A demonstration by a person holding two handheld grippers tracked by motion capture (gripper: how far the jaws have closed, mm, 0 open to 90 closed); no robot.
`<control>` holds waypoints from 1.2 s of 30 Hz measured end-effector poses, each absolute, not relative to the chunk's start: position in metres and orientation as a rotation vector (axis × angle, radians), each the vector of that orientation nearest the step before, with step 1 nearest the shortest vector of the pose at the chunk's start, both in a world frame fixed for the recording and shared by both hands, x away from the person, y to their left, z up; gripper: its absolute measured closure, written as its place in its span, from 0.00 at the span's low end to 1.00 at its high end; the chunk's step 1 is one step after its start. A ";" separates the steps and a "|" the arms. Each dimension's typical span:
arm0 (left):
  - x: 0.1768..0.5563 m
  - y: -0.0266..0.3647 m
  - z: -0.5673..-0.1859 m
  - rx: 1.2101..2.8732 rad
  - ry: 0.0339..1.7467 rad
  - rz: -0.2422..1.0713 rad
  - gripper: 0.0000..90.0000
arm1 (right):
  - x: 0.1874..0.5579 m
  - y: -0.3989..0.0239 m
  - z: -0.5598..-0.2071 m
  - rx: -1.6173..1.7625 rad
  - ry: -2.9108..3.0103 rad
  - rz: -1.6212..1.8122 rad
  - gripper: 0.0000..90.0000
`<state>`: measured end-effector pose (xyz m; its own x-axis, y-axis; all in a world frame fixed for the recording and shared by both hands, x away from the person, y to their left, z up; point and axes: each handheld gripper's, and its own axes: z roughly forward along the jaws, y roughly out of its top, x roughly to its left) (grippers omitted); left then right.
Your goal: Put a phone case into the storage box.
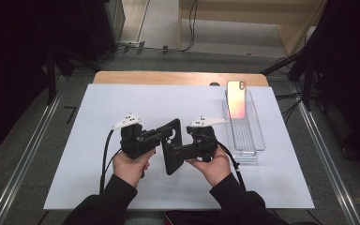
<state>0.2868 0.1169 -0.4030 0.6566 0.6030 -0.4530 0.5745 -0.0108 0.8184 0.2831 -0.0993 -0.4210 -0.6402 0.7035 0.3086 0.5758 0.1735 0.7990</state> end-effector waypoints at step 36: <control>0.283 0.123 -0.387 1.647 0.999 -0.059 0.53 | 0.288 -0.104 -0.424 1.273 2.309 1.430 0.13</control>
<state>0.2833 0.1225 -0.3870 0.6360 0.5691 -0.5212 0.6266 0.0134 0.7792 0.2884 -0.1044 -0.4238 -0.6312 0.7179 0.2936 0.5826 0.1890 0.7905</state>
